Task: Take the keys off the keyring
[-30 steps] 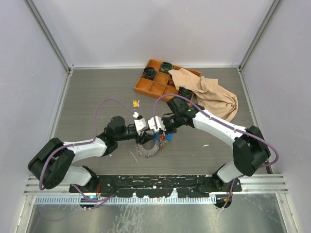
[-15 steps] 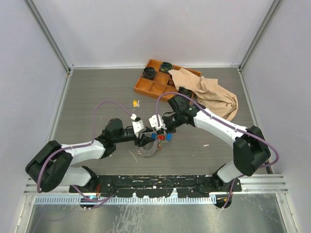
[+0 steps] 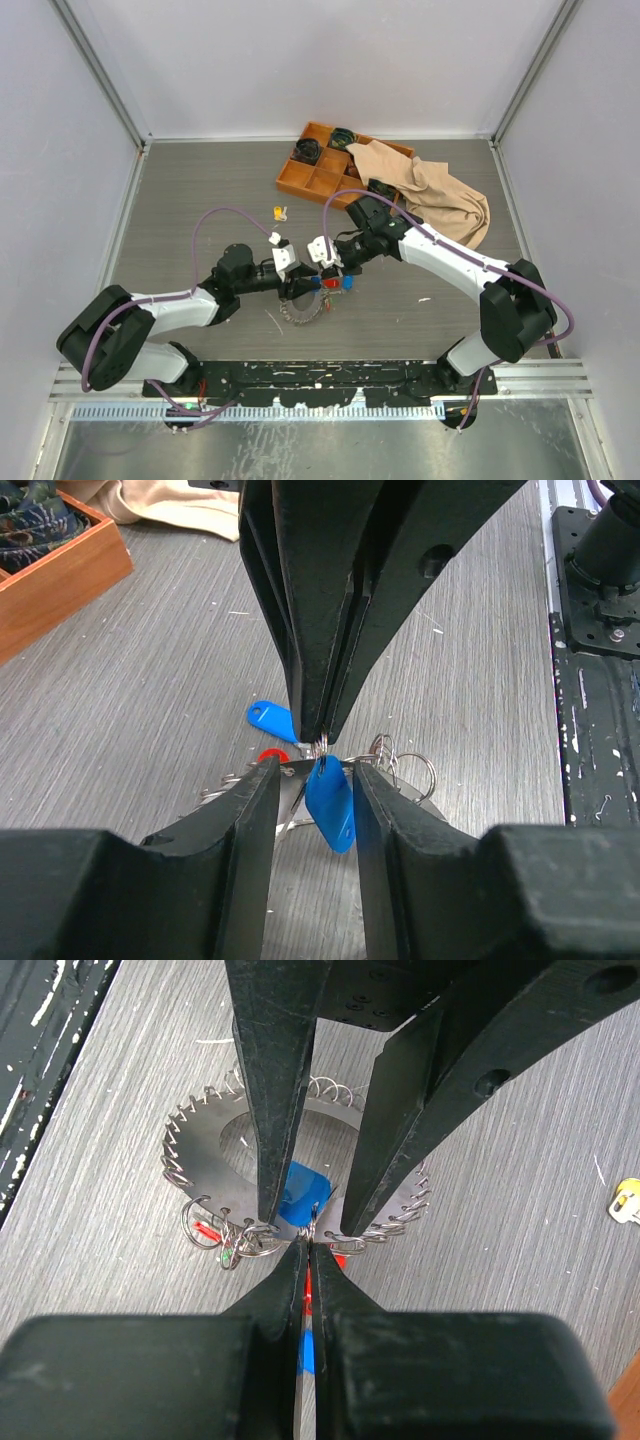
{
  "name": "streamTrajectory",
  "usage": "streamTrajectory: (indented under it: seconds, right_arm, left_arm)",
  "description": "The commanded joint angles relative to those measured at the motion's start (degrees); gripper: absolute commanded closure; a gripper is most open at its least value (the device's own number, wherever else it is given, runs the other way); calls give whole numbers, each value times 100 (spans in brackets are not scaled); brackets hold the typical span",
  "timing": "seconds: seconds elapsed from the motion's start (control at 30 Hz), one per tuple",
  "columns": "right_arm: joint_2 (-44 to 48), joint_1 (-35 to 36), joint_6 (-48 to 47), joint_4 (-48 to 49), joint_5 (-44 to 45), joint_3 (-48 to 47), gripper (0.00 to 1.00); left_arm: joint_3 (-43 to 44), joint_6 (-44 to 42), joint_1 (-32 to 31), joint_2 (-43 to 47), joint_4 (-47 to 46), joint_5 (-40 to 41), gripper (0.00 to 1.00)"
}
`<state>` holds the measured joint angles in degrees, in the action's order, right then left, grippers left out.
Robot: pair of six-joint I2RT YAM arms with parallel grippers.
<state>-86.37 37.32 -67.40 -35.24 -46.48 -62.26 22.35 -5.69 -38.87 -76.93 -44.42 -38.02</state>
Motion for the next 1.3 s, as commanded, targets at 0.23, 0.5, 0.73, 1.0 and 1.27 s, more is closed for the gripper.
streamTrajectory:
  seconds: [0.23,0.5,0.73,1.0,1.27]
  right_arm:
    - [287,1,-97,70,-367,-206,99]
    - [254,-5,-116,83,-489,-158,99]
    - [231,-2,-107,105,-526,-108,99]
    - [173,-13,-87,135,-713,-43,85]
    - [129,-267,240,307,-1174,16,70]
  left_arm:
    - [170,-160,28,79,126,53,78]
    - [239,-113,21,160,340,269,100]
    - [137,-134,48,371,439,433,100]
    - [-104,-63,52,881,241,564,100]
    - [-226,-59,51,1082,210,559,100]
